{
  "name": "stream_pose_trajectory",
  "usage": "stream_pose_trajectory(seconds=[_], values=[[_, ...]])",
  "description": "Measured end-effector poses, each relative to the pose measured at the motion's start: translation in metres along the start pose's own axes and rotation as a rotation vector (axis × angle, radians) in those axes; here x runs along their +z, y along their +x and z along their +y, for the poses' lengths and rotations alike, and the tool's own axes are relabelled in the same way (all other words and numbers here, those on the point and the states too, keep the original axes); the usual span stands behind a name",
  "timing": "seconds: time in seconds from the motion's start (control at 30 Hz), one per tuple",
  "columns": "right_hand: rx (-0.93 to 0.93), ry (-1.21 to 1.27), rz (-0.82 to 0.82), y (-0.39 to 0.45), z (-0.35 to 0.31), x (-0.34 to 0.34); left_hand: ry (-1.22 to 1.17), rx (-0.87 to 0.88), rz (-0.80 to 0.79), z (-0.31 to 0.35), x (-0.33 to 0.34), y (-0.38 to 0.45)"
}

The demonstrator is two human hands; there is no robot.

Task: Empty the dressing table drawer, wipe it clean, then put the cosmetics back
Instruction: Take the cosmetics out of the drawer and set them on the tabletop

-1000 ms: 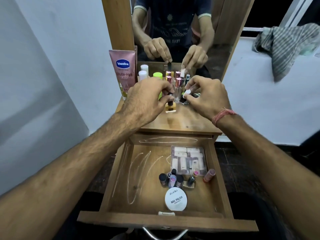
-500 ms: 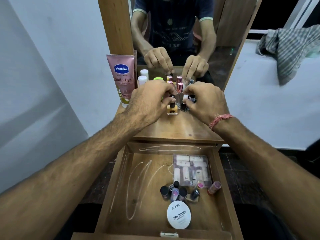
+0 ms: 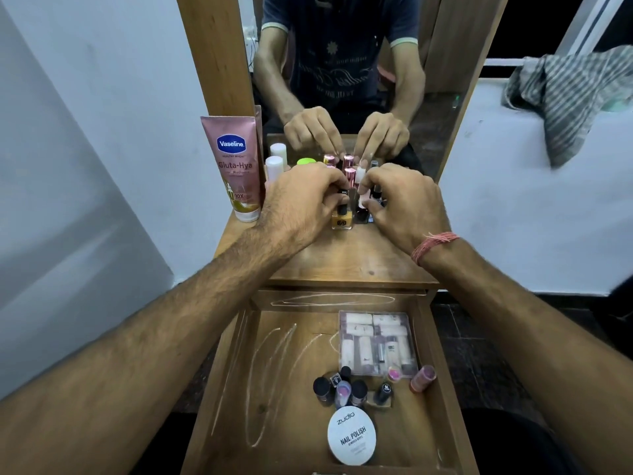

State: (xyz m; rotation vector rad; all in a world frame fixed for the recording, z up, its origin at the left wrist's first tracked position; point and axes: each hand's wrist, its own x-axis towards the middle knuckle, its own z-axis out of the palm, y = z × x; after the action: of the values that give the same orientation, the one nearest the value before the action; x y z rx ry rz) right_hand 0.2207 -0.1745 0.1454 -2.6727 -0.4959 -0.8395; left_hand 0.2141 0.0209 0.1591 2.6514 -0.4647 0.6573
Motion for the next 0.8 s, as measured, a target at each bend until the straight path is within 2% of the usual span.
stream_pose_trajectory(seconds=[0.3,0.37,0.43,0.5,0.6,0.7,0.8], values=[[-0.027,0.112,-0.014,-0.035,0.009,-0.013,-0.041,-0.048,0.093,0.000,0.005,-0.006],[-0.036,0.188,-0.097,-0.049,0.011,-0.025,-0.074,-0.068,0.095,-0.001,0.002,-0.016],[-0.061,0.287,-0.277,-0.068,0.013,-0.040,-0.167,-0.075,0.078,0.004,-0.003,-0.035],[-0.098,0.351,-0.496,-0.089,0.015,-0.057,-0.293,-0.046,-0.021,0.018,-0.008,-0.062],[-0.114,0.316,-0.763,-0.121,0.020,-0.076,-0.426,0.032,-0.309,0.041,-0.013,-0.112],[-0.149,0.177,-0.854,-0.149,0.023,-0.082,-0.371,0.086,-0.495,0.054,-0.011,-0.153],[-0.153,0.067,-0.844,-0.165,0.019,-0.084,-0.172,0.158,-0.483,0.061,-0.002,-0.174]])
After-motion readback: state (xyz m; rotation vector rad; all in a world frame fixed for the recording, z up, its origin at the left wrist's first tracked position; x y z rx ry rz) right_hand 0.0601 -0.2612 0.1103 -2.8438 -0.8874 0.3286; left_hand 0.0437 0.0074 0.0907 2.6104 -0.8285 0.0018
